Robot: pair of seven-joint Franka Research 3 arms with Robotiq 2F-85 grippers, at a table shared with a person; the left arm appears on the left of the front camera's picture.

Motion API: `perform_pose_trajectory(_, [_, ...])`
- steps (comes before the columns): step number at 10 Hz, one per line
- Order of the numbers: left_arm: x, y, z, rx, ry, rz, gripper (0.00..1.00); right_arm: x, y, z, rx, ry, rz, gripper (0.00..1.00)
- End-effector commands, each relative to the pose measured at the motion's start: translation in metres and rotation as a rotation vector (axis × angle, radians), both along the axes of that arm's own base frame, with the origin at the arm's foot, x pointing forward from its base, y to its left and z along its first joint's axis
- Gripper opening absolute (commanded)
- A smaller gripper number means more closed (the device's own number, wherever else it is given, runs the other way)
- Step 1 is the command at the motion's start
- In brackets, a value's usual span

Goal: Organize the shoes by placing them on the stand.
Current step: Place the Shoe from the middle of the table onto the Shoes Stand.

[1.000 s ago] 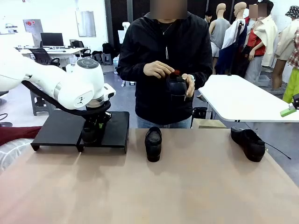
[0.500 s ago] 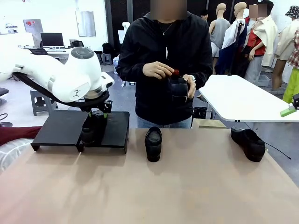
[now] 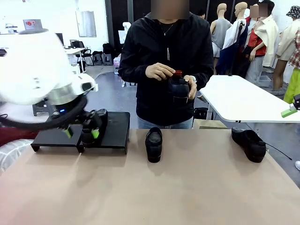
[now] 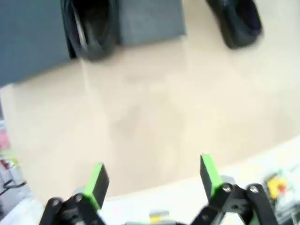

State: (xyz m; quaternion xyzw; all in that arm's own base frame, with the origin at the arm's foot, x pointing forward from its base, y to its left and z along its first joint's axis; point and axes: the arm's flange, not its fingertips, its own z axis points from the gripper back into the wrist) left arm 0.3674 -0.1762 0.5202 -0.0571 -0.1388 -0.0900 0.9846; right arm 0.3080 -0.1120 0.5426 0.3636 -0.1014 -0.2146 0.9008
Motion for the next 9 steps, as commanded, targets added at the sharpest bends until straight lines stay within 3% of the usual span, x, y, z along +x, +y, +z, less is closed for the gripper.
perform_pose_trajectory(1, [-0.059, 0.050, 0.013, -0.110, 0.028, -0.123, 1.00, 0.000, -0.003, 0.001, 0.001, -0.016, 0.021, 1.00])
perform_pose_trajectory(3, [-0.088, 0.080, 0.005, -0.268, 0.022, -0.281, 1.00, 0.000, -0.003, 0.001, 0.001, -0.016, 0.021, 1.00])
perform_pose_trajectory(4, [-0.094, 0.107, -0.003, -0.369, -0.007, -0.447, 1.00, 0.000, -0.003, 0.001, 0.001, -0.016, 0.021, 1.00])
perform_pose_trajectory(6, [-0.091, 0.145, -0.023, -0.544, -0.123, -0.407, 1.00, 0.000, -0.003, 0.001, 0.001, -0.016, 0.021, 1.00])
perform_pose_trajectory(7, [-0.076, 0.144, -0.036, -0.576, -0.054, -0.292, 1.00, 0.000, -0.003, 0.001, 0.001, -0.016, 0.021, 1.00])
perform_pose_trajectory(8, [-0.078, 0.130, 0.027, -0.426, -0.106, -0.404, 1.00, 0.000, -0.003, 0.001, 0.001, -0.016, 0.021, 1.00])
perform_pose_trajectory(9, [-0.078, 0.130, 0.027, -0.426, -0.106, -0.404, 1.00, 0.000, -0.003, 0.001, 0.001, -0.016, 0.021, 1.00])
